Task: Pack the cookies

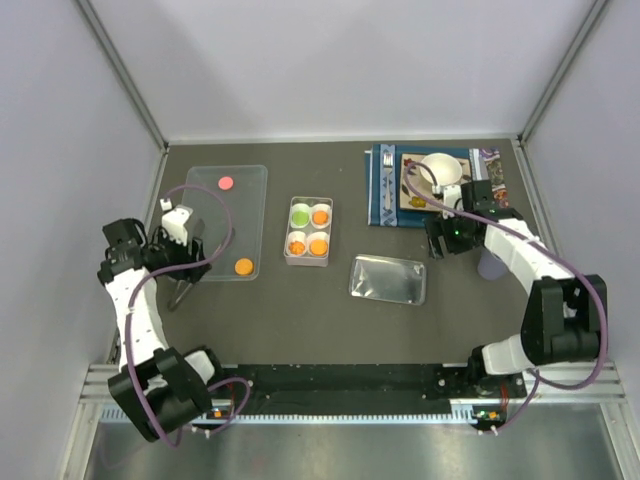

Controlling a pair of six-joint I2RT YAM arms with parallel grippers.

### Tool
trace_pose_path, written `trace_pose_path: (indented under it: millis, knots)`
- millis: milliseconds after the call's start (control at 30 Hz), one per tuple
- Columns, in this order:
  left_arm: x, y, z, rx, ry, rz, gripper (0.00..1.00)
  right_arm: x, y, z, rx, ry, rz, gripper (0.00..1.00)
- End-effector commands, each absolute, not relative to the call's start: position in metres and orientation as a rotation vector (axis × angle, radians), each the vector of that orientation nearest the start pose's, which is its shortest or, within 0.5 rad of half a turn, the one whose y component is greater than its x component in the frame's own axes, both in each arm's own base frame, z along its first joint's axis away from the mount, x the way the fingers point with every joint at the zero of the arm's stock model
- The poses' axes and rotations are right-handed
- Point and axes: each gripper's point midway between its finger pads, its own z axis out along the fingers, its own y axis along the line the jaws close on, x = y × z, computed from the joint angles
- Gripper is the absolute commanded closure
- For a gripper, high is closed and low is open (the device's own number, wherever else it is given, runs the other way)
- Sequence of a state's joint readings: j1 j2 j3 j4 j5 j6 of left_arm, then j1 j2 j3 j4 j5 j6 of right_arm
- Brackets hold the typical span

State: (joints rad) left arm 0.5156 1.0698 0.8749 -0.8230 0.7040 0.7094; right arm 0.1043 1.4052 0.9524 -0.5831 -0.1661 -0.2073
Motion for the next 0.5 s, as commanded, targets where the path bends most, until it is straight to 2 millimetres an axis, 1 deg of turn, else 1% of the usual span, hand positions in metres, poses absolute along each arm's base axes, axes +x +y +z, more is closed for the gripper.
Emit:
trace_pose_path:
  millis: [0, 33, 233, 467]
  knots:
    - [0.258, 0.021, 0.166, 0.471, 2.191, -0.351, 0.34, 0.315, 0.061, 0.08, -0.463, 2.625, 0.203, 0.24]
    - [0.26, 0.018, 0.167, 0.468, 2.187, -0.36, 0.34, 0.315, 0.063, 0.078, -0.465, 2.634, 0.211, 0.25]
    - [0.266, 0.007, 0.167, 0.475, 2.192, -0.368, 0.34, 0.31, 0.072, 0.061, -0.475, 2.691, 0.251, 0.27]
    - [0.272, 0.007, 0.165, 0.478, 2.207, -0.343, 0.34, 0.305, 0.081, 0.05, -0.516, 2.722, 0.262, 0.29]
